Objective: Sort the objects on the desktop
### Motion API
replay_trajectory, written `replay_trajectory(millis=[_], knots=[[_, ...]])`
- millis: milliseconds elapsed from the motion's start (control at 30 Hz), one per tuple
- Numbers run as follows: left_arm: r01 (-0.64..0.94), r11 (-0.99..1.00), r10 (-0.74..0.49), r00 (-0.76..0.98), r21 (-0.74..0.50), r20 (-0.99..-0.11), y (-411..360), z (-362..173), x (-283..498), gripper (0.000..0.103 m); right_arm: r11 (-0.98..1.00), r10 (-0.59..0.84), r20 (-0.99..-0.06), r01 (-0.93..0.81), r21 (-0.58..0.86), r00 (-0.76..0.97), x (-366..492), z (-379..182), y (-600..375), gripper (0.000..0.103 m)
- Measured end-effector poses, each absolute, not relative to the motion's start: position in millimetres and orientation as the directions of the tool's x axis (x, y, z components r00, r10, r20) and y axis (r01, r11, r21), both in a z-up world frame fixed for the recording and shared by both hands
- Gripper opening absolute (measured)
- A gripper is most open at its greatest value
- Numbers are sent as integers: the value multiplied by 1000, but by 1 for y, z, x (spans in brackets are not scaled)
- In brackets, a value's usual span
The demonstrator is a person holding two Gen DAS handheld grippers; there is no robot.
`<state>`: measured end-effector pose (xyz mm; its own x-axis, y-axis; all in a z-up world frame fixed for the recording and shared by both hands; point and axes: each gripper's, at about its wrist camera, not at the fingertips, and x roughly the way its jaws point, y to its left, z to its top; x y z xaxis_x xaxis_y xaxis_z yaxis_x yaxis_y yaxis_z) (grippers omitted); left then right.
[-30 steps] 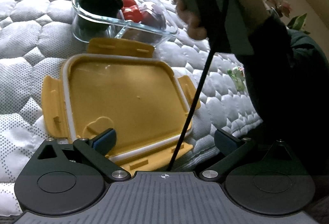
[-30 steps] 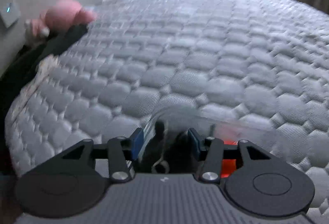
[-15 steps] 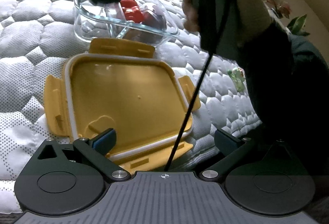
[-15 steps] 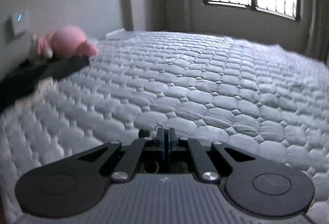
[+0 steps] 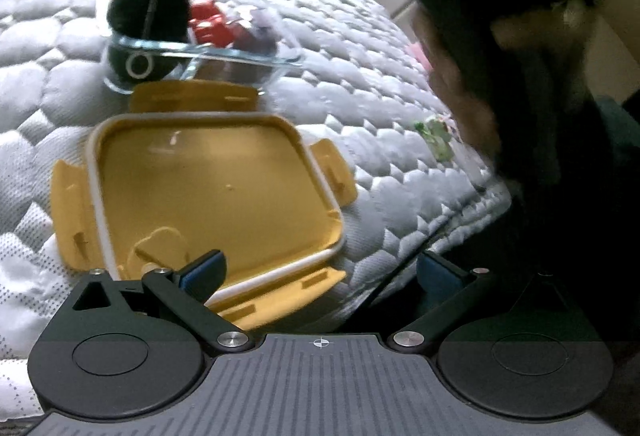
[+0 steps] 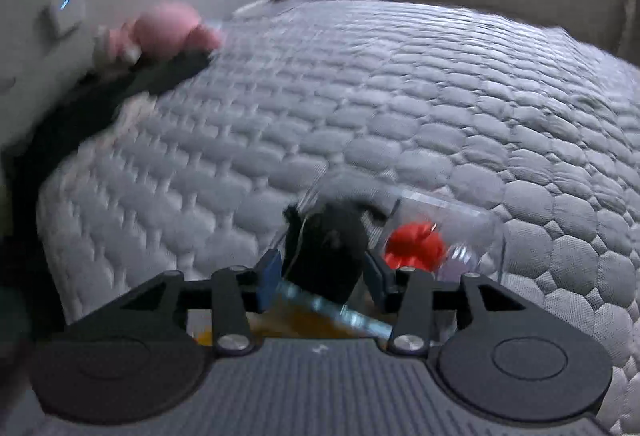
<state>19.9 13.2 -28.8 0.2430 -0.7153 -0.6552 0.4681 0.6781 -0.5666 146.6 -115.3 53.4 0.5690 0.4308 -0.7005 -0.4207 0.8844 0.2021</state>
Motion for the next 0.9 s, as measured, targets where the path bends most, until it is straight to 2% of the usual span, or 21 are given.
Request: replay_trajectory(millis=[100,167,267,400,433,467,567,900], knots=[[471,682,-710,244,-559,-660,12,-28,18,103,881,468,-708,-336,332,529,187,52,-113,70],[464,689,-705,248,-557,-665,15,-29,17,103,878,477,-739,-298,375,475,217,43,-105,70],[443,700,-699,264,-560,-664,25,-30,18,103,888,451,-805,-284,362,386,245,25,-87,70],[427,701,-702,277,-571,-656,35,-32,21,103,899,405,-862,-307,314,305,253,3,-70,66],[428,698,-705,275,-574,-653,36,-32,21,103,904,384,-866,-323,281,321,248,2,-68,62],[429,695,-709,273,-577,-651,36,-33,22,103,908,364,-867,-336,250,341,244,3,-67,53],[429,689,-715,265,-585,-647,36,-35,25,103,915,354,-850,-335,227,390,233,10,-70,47],[436,692,-712,275,-576,-646,35,-32,21,103,932,320,-673,-349,98,667,201,15,-68,47]])
